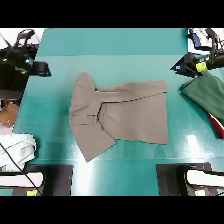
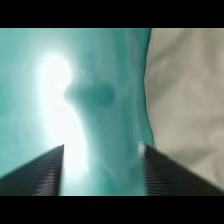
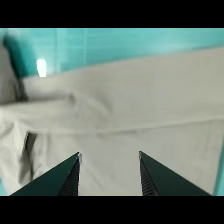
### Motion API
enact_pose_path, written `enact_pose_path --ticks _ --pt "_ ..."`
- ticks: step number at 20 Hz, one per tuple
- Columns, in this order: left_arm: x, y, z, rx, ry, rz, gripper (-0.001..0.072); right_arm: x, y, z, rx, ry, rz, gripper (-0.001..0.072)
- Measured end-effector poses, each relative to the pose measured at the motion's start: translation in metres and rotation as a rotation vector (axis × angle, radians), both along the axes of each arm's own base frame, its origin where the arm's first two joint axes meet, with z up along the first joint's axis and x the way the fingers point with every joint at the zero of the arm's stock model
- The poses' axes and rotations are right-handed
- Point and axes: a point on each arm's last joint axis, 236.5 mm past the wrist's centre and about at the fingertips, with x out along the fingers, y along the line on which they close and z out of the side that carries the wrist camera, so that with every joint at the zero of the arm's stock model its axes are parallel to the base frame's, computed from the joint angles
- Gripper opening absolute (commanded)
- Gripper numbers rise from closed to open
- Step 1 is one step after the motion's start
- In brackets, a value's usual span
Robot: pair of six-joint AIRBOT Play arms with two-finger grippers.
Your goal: Fold the shirts.
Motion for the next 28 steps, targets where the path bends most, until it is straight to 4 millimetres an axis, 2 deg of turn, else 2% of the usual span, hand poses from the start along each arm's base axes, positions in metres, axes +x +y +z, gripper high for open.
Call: enact_pose_path --ticks 3,6,9,12,15,20,21,23,28 --pt "-0.047 -0.004 -0.029 -0.126 0.117 0.007 0.0469 -0.020 0.012 0.003 -0.009 -0.025 0.019 0.0412" --pt "-0.097 -0.028 -0.068 -0.257 0.232 -0.016 0.0470 -0.036 0.023 -0.003 -0.011 -0.041 0.020 0.0411" --pt "-0.130 -0.055 -0.104 -0.391 0.297 -0.010 0.0470 -0.050 0.033 -0.009 -0.010 -0.048 0.027 0.0412" --pt "-0.149 -0.070 -0.132 -0.467 0.321 0.034 0.0469 -0.058 0.040 -0.010 -0.005 -0.054 0.032 0.0411" --pt "-0.162 -0.076 -0.154 -0.493 0.339 0.079 0.0469 -0.061 0.047 -0.007 0.021 -0.059 0.037 0.0411" --pt "-0.176 -0.084 -0.167 -0.535 0.365 0.118 0.0466 -0.063 0.052 -0.002 0.050 -0.064 0.038 0.0411" --pt "-0.176 -0.085 -0.168 -0.540 0.364 0.123 0.0345 -0.063 0.053 -0.003 0.051 -0.063 0.038 0.0410" --pt "-0.175 -0.083 -0.173 -0.532 0.356 0.138 0.0046 -0.065 0.054 -0.003 0.053 -0.055 0.045 0.0411" --pt "-0.168 -0.085 -0.168 -0.541 0.326 0.124 0.0024 -0.086 0.042 -0.021 0.014 0.030 0.070 0.0409"
